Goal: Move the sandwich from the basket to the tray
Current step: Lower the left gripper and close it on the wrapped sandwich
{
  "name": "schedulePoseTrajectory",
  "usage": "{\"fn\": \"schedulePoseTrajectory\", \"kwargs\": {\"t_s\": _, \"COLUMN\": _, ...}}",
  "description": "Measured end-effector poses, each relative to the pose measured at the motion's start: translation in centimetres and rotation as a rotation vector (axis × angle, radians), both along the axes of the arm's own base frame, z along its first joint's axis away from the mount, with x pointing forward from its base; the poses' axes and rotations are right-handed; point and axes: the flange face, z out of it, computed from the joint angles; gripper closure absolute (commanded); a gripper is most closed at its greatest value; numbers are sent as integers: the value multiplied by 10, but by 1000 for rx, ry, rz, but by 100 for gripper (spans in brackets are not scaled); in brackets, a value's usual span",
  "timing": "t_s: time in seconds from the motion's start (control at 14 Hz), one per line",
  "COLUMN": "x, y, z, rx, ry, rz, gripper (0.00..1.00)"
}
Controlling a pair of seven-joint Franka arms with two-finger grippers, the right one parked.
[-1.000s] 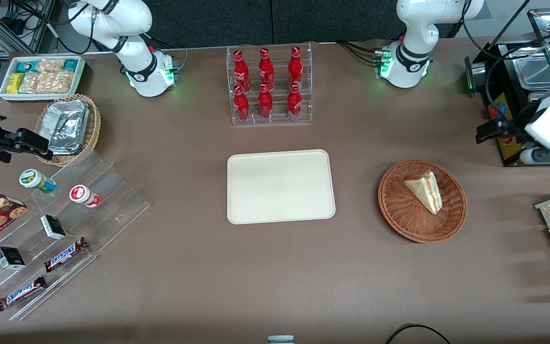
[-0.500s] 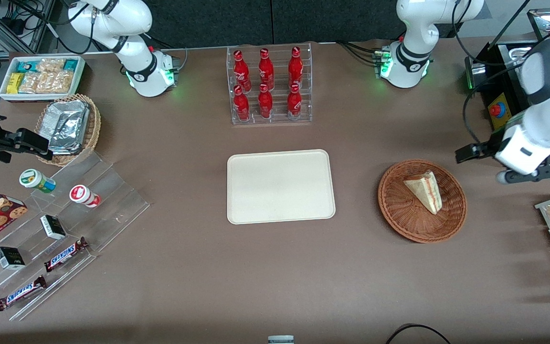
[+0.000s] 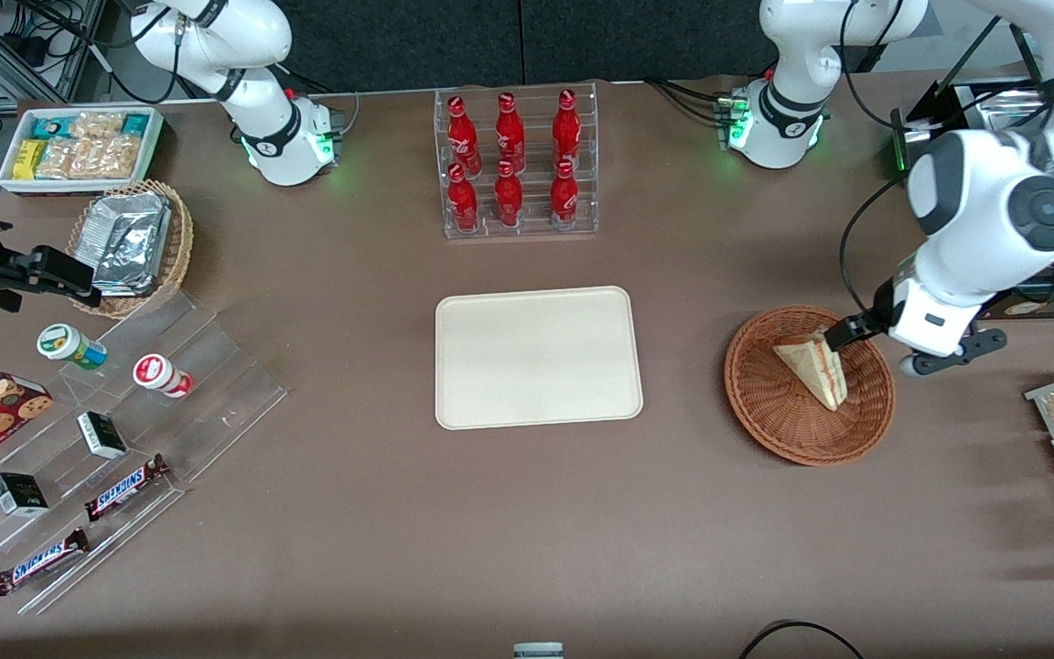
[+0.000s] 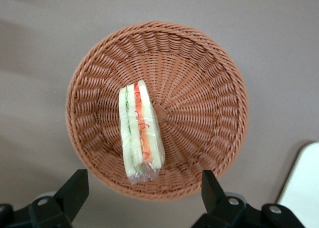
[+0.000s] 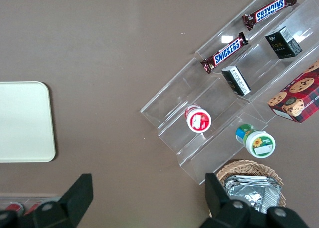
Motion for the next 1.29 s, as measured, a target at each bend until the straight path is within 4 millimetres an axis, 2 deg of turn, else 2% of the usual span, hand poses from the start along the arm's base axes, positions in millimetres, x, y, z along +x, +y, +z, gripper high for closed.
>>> {"fn": "schedulePoseTrajectory", "kwargs": {"t_s": 0.14, "x": -7, "y": 1, "z": -24, "rx": 0, "ry": 0, "rz": 28, "gripper": 0}}
{"fn": "schedulePoseTrajectory", "kwargs": {"t_s": 0.79, "x": -26, "y": 2, "z": -104, "rx": -8, "ry": -66, "rz": 202, "gripper": 0}}
{"fn": "schedulePoseTrajectory", "kwargs": {"t_s": 0.86, "x": -30, "y": 2, "z": -112, "rx": -9, "ry": -68, "rz": 215, "gripper": 3}}
{"fn": "schedulePoseTrajectory", "kwargs": {"t_s": 0.93, "x": -33, "y": 2, "z": -119, "rx": -8, "ry": -63, "rz": 221, "gripper": 28}}
{"fn": "schedulePoseTrajectory", "kwargs": {"t_s": 1.07, "x": -36, "y": 0, "z": -125, "rx": -6, "ry": -50, "rz": 234, "gripper": 96}}
{"fn": "schedulePoseTrajectory", "kwargs": {"t_s": 1.14, "x": -37, "y": 0, "z": -126, "rx": -7, "ry": -50, "rz": 248, "gripper": 100}}
{"fn": "schedulePoseTrajectory", "kwargs": {"t_s": 1.29, "x": -37, "y": 0, "z": -126, "rx": -7, "ry": -47, "rz": 258, "gripper": 100}}
